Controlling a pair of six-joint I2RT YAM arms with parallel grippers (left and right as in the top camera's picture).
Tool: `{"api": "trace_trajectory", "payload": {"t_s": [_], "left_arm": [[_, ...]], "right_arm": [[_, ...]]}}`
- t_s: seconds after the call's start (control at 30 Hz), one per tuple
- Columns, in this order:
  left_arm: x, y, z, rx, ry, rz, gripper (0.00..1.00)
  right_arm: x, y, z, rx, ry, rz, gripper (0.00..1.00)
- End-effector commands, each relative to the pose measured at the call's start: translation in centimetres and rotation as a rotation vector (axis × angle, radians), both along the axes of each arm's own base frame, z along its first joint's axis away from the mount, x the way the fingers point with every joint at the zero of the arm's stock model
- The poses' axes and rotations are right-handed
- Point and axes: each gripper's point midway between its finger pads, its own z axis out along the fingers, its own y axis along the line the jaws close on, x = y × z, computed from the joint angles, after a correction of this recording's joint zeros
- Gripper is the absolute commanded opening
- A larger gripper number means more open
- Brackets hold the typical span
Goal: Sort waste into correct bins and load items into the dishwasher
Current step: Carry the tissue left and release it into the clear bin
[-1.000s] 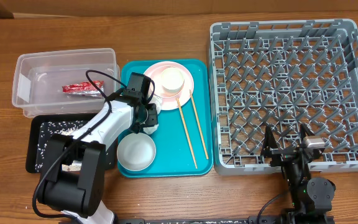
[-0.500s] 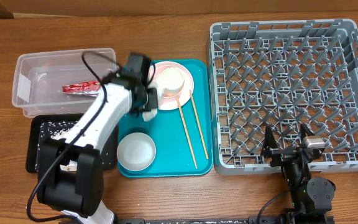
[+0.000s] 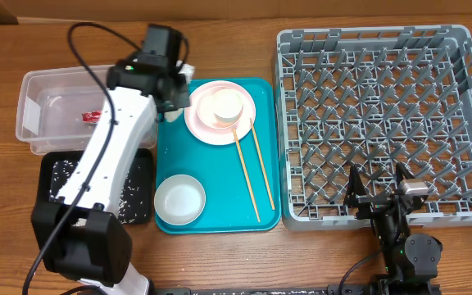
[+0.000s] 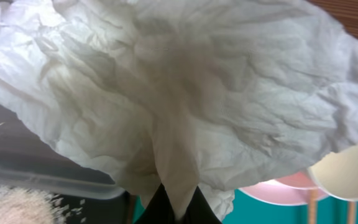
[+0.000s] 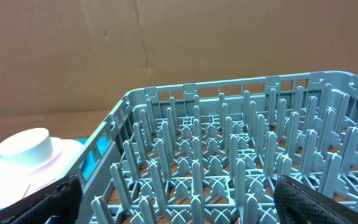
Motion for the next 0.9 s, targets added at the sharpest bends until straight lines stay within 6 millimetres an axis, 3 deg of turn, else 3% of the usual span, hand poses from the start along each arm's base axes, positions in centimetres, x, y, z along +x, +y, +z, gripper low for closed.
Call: {"api": "trace_trajectory", "payload": {"t_s": [0.0,0.23,0.37,0.6,0.87], "left_arm": [[-0.1,4.1,1.2,0.037,-0.024,0.125,0.04],[-1.3,8.8,-0.5,0.025,0.022,0.277,0.04],[-2.1,10.4,-2.2,0.02,0.047,0.333,0.04],[-2.5,11.3,-4.4,0.021,0.055,0.357,0.04],[-2.1,11.4,-4.6,0.02,0.039,0.357,0.06]], "right_arm": [[0.0,-0.2,-0.1,0.008,-0.005,-0.009,1.0],[0.0,-0.2,-0.1,0.008,-0.005,-0.01,1.0],[0.0,-0.2,-0.1,0.008,-0.005,-0.01,1.0],[0.0,-0.2,-0.1,0.008,-0.005,-0.01,1.0],[0.0,-0.2,-0.1,0.008,-0.005,-0.01,1.0]]}}
